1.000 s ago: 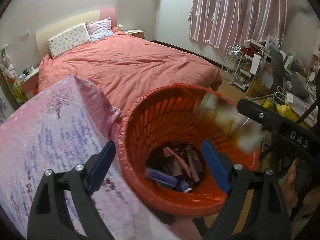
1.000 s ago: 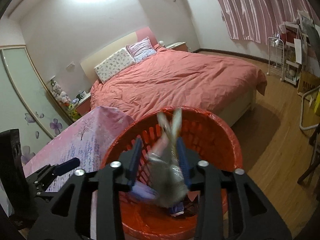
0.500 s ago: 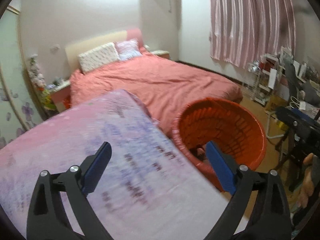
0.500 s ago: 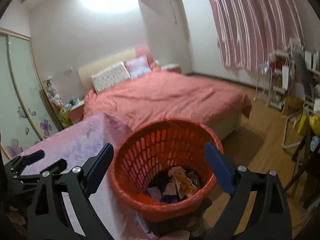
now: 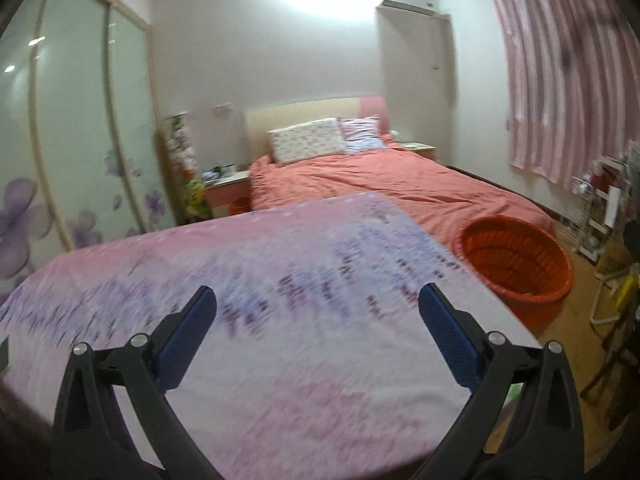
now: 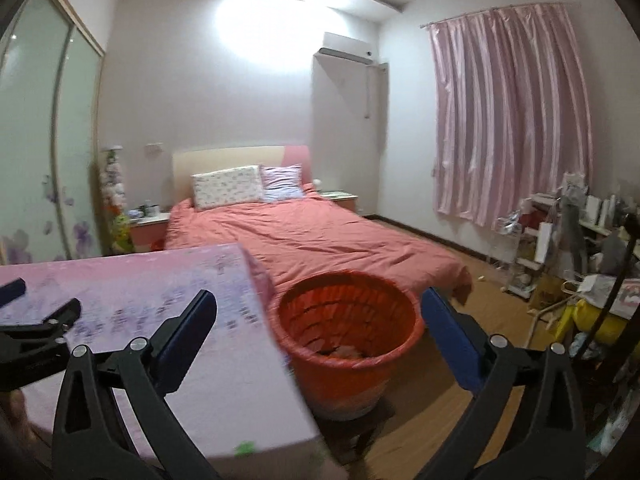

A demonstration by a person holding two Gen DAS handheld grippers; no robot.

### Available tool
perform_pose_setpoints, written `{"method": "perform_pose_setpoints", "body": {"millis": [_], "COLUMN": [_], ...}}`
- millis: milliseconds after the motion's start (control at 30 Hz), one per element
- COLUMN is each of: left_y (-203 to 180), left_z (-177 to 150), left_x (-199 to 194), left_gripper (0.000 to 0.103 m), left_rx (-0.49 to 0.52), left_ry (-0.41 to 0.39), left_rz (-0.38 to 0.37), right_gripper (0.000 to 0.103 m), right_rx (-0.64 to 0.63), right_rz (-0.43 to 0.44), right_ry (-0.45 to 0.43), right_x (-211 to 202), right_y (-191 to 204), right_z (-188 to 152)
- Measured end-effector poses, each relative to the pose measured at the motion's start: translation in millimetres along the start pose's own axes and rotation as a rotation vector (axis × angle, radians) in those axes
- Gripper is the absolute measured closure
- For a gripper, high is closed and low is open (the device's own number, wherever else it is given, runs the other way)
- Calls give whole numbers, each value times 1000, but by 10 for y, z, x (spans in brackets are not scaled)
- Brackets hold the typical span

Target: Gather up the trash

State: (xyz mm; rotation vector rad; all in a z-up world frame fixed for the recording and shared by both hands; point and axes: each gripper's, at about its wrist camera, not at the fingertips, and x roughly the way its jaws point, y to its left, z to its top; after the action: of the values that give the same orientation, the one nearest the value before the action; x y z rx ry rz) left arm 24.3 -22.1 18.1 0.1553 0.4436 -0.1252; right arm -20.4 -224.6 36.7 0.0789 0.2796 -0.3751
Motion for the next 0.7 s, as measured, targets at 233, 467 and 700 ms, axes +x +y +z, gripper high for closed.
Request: {"method": "perform_pose_setpoints", "body": {"millis": [233,467,700], "left_y": [217,287,289], "left_z": [-193,-250,-269], "left_x": [-269,-290,-266], "left_gripper": [4,4,4], "left_rx": [-87,-135,-164], "left_ry": [21,60,91], "left_rz": [45,78,80], "right_gripper": [2,2,2], "right_rx": [18,0,-3], "right_rz": [26,-172,-183], "right_ry": [63,153,176], "right_x": [-38,88,50], "right_y": [133,189,225], "right_z": [-78,-115,-132]}}
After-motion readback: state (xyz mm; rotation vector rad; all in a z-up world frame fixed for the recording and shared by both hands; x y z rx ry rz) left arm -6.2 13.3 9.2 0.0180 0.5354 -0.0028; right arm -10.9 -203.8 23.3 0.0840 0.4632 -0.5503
